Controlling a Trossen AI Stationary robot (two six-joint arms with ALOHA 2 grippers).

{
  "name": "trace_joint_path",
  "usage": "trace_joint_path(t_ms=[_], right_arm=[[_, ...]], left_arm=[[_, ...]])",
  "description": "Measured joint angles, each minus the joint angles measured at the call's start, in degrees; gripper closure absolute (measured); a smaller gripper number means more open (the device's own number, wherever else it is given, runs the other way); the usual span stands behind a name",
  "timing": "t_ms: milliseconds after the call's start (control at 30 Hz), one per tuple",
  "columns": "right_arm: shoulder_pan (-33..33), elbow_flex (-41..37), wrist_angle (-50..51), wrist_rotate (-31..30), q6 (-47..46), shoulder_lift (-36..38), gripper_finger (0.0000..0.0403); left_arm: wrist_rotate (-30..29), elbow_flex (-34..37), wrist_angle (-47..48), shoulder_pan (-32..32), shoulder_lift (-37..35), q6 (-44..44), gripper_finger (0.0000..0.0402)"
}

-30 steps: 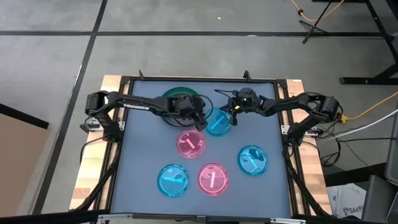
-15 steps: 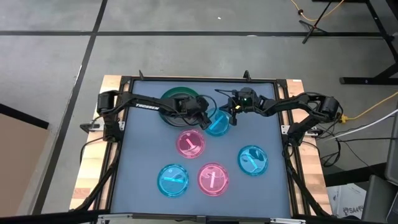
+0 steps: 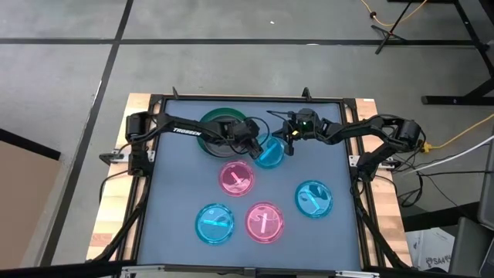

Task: Stack plastic plates
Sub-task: Stack the top blue plate on the black plate

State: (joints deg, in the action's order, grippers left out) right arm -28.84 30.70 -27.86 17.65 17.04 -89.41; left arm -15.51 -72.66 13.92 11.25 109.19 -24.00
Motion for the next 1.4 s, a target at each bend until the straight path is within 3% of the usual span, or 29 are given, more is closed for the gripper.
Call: trace_joint_path(t_ms=[667,1067,1400], right_arm=[[0.0,0.0,-1.14,0.01,0.0,0.02,0.0403],[0.0,0.0,-1.06,0.01,-0.03,0.02,0.0403],[0.0,0.02,-0.96,0.0,-0.73,0.04,0.0373]], left_arm=[[1.6,0.07,0.12,-0.02,1.14,-0.03,0.0307],[1.62,0.07,0.17,-0.02,1.11,0.04,0.0392],[1.57,0.07,0.08,0.0,1.11,0.04,0.0396]])
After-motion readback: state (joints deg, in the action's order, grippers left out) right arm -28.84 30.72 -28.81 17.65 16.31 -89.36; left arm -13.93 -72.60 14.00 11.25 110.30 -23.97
